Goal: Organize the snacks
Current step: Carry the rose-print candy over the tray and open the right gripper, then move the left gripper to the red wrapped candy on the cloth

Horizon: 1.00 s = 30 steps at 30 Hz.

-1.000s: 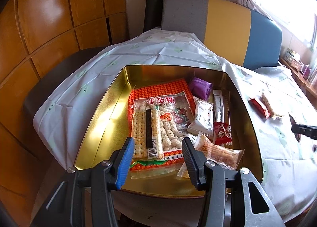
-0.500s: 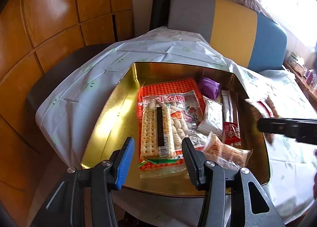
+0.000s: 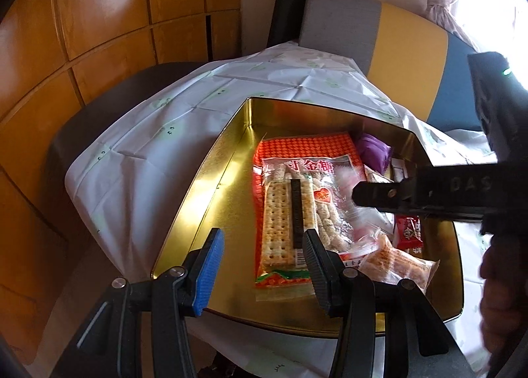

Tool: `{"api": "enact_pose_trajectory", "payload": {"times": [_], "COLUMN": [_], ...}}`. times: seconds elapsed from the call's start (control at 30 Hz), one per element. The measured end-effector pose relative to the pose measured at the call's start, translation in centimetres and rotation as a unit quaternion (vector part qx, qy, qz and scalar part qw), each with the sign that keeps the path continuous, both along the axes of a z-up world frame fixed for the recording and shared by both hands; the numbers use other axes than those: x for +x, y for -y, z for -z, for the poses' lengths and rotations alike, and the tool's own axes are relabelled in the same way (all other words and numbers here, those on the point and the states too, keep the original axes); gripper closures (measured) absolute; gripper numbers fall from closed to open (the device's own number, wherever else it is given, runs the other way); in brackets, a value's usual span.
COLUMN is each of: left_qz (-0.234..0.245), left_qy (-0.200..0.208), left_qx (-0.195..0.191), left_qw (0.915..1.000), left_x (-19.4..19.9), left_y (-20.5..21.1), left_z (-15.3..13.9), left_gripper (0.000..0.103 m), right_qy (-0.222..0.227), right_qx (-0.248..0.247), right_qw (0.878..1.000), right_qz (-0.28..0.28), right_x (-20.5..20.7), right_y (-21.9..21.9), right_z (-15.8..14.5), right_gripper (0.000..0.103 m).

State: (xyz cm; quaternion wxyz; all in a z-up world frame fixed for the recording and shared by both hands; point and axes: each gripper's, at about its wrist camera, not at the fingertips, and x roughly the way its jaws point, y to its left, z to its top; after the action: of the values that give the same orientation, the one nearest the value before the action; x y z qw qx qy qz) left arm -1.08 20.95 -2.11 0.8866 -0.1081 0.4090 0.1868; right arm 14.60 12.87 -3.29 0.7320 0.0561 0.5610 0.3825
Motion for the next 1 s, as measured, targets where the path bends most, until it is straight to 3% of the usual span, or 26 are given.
{"api": "enact_pose_trajectory", "payload": {"times": [0.2, 0.3, 0.6, 1.0], "left_qz": [-0.003, -0.002, 0.014, 0.043], "left_qy": [-0.002, -0.001, 0.005, 0.002], "left_qx": [0.003, 0.004, 0.016, 0.033], "left_qw": [1.0, 1.0, 0.9998, 0.9985], "left_x": [0.0, 0.0, -0.2, 0.0], "left_y": [0.0, 0.1, 1.4, 3.7], "left_z": [0.1, 0.1, -0.7, -1.1], "left_gripper": [0.053, 0.053, 0.053, 0.053], "right_qy": [0.006, 0.033, 0.169, 0.222], "right_qx": [-0.016, -0.031, -0.092, -0.158], "right_qw": [1.0, 0.999, 0.981, 0.959], "right_qz": [-0.004, -0.005, 0.0, 0.082], "right_x": [-0.6, -1.3, -4.2, -3.2], "right_y": [-0.5, 0.4, 5.8, 16.8], "right_z": [0.9, 0.4, -2.2, -3.4], "right_gripper": [0.068, 0.068, 0.068, 0.068]}}
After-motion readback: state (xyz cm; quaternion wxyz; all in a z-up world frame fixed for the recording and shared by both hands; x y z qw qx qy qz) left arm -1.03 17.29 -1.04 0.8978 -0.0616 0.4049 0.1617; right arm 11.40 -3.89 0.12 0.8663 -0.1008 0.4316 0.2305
